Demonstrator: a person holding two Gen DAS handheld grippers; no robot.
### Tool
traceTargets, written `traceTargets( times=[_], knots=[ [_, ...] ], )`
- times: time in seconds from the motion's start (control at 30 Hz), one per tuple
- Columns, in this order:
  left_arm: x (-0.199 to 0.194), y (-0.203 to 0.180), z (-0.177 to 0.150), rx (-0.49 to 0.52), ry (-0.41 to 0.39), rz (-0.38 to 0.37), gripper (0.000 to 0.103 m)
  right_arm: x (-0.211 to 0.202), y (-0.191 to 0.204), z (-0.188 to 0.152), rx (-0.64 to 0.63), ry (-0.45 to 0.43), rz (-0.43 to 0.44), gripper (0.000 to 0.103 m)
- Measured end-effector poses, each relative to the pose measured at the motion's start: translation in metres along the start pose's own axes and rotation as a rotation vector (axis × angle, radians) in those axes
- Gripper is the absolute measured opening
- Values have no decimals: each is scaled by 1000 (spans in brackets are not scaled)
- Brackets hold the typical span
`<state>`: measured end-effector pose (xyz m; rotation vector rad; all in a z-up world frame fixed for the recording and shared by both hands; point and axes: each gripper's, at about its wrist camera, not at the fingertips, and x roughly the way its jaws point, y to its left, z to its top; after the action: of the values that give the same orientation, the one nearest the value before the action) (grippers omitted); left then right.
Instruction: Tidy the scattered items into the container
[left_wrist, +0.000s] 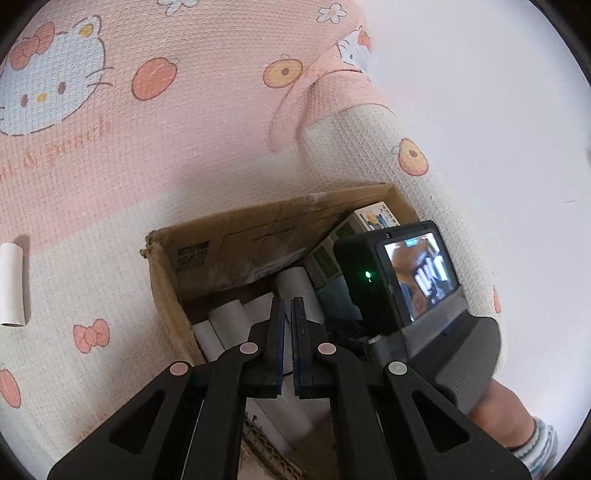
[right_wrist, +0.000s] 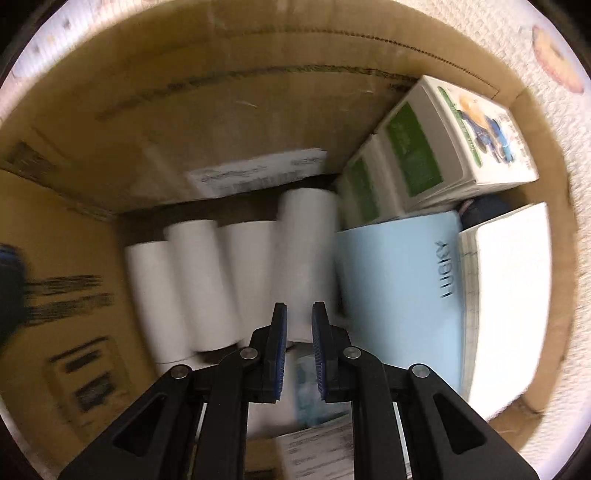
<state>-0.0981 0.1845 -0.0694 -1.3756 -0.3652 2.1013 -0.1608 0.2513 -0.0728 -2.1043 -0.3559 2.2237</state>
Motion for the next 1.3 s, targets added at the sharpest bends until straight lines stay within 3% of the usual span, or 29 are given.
traceTargets(
  times=[0.13,0.37,0.6,0.7,1.03,1.13,1.17,1.2,1.3],
  knots=[
    [-5,-2,-2,13,-8,5,3,1,3,3,9,11,-3,11],
    [-17,-7,-4,38,-37,19,3,9,36,6,-114,7,-155,11],
    [-30,-4,-9,68,-63,52,3,16,39,8,-105,77,-150,11],
    [-36,-2,-11,75,-80,52,3,8,37,3,-85,90,-88,11],
    [-69,6,-36,51,-185,3,3,-93,56,-57,-136,-161,2,11],
    [-84,10,-53,56,-225,8,4,-121,86,-71,-185,-242,-2,11],
    [-90,14,-61,56,-242,18,6,-128,90,-83,-214,-273,0,11],
    [-95,16,-68,57,-255,28,6,-133,69,-88,-236,-294,3,11],
    [-108,27,-89,62,-289,70,11,-145,92,-113,-335,-371,-19,11]
  ],
)
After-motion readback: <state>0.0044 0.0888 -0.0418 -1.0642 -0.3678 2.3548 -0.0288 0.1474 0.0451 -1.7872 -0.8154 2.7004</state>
